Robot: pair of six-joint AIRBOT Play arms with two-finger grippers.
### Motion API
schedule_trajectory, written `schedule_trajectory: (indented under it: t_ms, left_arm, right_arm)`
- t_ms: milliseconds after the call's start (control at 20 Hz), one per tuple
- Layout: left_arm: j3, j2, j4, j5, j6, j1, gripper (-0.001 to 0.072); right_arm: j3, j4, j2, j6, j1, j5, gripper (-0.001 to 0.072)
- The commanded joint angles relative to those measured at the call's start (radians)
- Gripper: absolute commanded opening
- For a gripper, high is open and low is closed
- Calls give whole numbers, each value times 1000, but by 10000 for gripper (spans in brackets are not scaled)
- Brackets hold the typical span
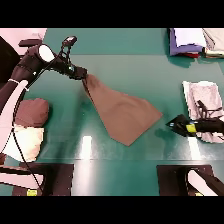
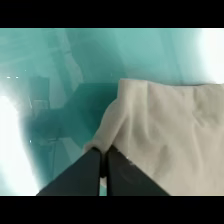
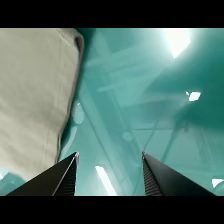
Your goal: Fold the shirts.
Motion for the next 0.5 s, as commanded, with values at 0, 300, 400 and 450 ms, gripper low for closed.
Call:
schedule_trajectory:
  t_ms: [0,300,400,450]
  left_arm:
    - [1,3,7,-8,3,0,26]
    - [1,5,8,-41,14,0,26]
    - [1,28,8,-43,13,0,25]
    - [1,53,10,-38,14,0,25]
  right_arm:
    - [35,65,-138,-12,169,-184,447]
    - [269,72,-397,-14,339,-261,213]
    - [344,69,-422,-21,357,-254,46]
    - [385,69,-416,-36,357,-245,15]
